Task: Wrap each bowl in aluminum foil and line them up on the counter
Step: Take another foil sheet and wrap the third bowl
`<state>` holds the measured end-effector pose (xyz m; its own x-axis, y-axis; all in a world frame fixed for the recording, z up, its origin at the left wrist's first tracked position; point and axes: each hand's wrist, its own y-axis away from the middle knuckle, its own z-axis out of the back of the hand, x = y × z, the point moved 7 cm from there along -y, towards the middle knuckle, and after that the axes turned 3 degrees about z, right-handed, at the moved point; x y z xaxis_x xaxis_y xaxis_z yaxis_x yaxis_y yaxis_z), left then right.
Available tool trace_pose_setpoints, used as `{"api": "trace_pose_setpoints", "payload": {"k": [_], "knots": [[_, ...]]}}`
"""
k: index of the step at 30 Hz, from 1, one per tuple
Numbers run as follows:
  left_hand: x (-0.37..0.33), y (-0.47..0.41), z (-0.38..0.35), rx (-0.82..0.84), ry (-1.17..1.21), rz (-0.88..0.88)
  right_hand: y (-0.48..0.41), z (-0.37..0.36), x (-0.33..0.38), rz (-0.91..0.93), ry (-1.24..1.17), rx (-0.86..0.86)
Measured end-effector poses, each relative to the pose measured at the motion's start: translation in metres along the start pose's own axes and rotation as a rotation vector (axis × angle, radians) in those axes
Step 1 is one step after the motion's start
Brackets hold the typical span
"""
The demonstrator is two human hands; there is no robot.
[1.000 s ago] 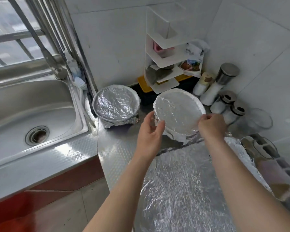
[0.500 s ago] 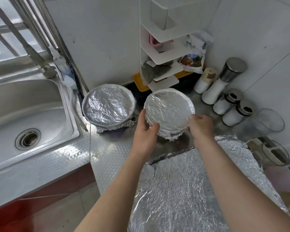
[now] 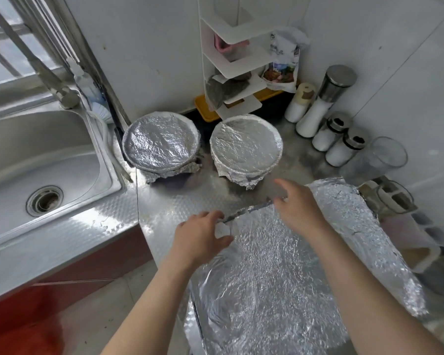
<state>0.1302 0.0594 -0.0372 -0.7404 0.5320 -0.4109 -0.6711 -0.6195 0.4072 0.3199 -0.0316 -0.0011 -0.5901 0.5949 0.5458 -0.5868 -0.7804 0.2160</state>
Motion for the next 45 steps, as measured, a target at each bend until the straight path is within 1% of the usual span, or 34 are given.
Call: {"api": "trace_pose_setpoints", "payload": {"k": [2,4,7,9,12,17,20,22,24,26,28,30,31,32,34,36,38,40,42,45], "knots": [[0.011,0.012,0.0,-0.097,0.071,0.029,0.018,-0.01,0.003,0.025,0.061,0.037],[0.025,0.029,0.003,-0.2,0.167,0.106,0.04,-0.02,0.005,0.04,0.08,0.055],[0.038,0.051,0.006,-0.311,0.228,0.21,0.068,-0.036,0.006,0.025,0.108,0.119],[0.045,0.062,0.004,-0.332,0.289,0.264,0.086,-0.048,0.007,0.01,0.146,0.195],[0.058,0.071,-0.002,-0.326,0.486,0.353,0.106,-0.059,0.008,0.016,0.198,0.261],[0.067,0.094,0.001,-0.383,0.56,0.323,0.136,-0.066,0.005,-0.005,0.208,0.295],[0.073,0.103,-0.004,-0.362,0.715,0.319,0.15,-0.071,0.0,-0.019,0.219,0.331],[0.076,0.115,-0.007,-0.367,0.77,0.336,0.161,-0.074,-0.004,-0.039,0.22,0.333],[0.082,0.127,-0.013,-0.365,0.755,0.373,0.169,-0.071,-0.011,-0.094,0.207,0.263],[0.088,0.138,-0.021,-0.295,0.687,0.407,0.177,-0.06,-0.022,-0.201,0.131,0.115],[0.09,0.148,-0.031,-0.126,0.604,0.424,0.186,-0.05,-0.043,-0.335,0.037,-0.026],[0.087,0.158,-0.042,0.068,0.51,0.423,0.196,-0.045,-0.065,-0.444,-0.016,-0.106],[0.086,0.16,-0.044,0.13,0.467,0.415,0.198,-0.043,-0.074,-0.486,-0.041,-0.146],[0.082,0.161,-0.045,0.15,0.42,0.4,0.203,-0.039,-0.084,-0.525,-0.073,-0.188],[0.075,0.156,-0.039,0.101,0.305,0.366,0.207,-0.035,-0.099,-0.609,-0.165,-0.267],[0.066,0.145,-0.035,0.035,0.215,0.34,0.211,-0.034,-0.111,-0.664,-0.261,-0.308],[0.055,0.131,-0.035,0.031,0.134,0.317,0.211,-0.033,-0.118,-0.694,-0.375,-0.354],[0.046,0.118,-0.037,0.051,0.058,0.305,0.209,-0.033,-0.128,-0.755,-0.547,-0.414],[0.044,0.106,-0.039,0.053,0.076,0.324,0.206,-0.032,-0.135,-0.831,-0.671,-0.433],[0.042,0.103,-0.046,0.066,0.129,0.356,0.204,-0.032,-0.145,-0.915,-0.731,-0.393]]}}
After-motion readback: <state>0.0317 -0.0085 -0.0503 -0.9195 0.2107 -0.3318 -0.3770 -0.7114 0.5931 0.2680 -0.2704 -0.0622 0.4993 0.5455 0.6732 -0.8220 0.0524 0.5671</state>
